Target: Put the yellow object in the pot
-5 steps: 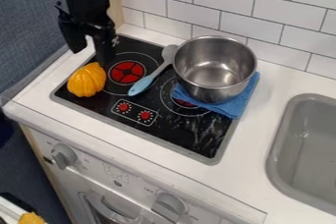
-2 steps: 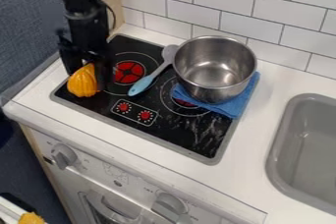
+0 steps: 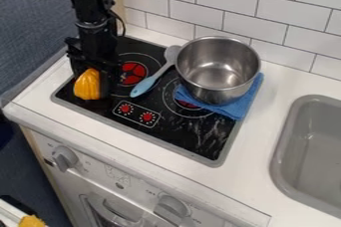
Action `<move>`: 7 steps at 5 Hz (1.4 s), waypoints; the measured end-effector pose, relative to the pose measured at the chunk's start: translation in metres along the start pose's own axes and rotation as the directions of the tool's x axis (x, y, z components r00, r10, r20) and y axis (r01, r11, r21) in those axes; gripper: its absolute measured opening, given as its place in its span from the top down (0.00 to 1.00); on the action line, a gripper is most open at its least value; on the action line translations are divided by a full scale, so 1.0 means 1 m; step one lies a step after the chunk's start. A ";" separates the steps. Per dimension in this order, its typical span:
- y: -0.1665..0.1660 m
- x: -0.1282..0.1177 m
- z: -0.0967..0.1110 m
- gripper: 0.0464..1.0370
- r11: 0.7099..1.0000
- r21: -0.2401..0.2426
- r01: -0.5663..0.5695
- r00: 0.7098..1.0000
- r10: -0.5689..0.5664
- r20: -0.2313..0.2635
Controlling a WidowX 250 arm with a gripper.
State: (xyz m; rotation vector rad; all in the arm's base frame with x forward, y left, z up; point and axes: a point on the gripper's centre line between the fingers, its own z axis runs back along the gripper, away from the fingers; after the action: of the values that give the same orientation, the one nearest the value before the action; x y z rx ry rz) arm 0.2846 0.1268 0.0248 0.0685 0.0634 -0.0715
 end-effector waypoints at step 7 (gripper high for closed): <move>-0.141 0.078 0.093 0.38 0.984 -0.131 0.122 0.989 -0.108 0.105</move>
State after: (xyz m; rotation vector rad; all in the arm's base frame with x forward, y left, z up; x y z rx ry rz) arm 0.3576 -0.0259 0.1024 -0.0757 -0.0251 -0.1859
